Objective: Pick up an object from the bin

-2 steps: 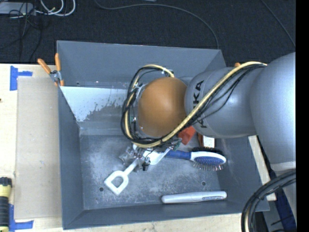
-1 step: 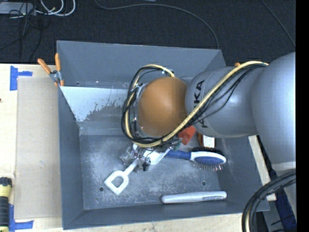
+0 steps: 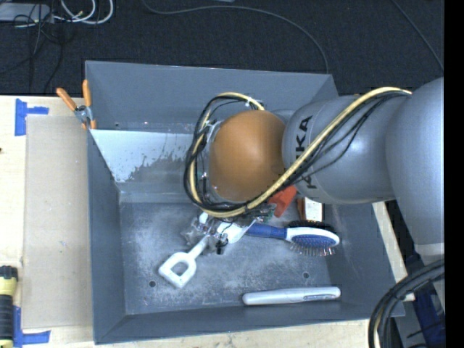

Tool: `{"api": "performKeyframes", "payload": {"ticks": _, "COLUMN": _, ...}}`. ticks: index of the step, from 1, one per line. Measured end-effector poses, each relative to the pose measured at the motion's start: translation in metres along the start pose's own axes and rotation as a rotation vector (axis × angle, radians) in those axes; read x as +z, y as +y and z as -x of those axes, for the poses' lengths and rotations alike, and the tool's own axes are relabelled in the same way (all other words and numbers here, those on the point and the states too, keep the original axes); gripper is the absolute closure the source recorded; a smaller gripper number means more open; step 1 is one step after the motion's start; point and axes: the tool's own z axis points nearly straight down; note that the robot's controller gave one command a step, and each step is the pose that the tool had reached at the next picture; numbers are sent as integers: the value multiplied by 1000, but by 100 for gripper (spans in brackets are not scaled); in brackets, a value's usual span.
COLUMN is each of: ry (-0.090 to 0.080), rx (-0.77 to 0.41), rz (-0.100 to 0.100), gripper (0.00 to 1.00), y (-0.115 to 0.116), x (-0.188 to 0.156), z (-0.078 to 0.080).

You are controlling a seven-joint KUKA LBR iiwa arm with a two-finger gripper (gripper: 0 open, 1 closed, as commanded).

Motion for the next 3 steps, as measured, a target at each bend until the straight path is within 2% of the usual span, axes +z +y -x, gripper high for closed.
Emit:
{"api": "performKeyframes", "payload": {"ticks": 1, "ry": -5, "rx": 0, "rz": -5, "gripper": 100, "y": -1, "x": -9, "z": 2}}
{"api": "performKeyframes", "payload": {"ticks": 3, "ry": -4, "rx": 3, "rz": -3, "gripper": 100, "y": -1, "x": -8, "z": 1}}
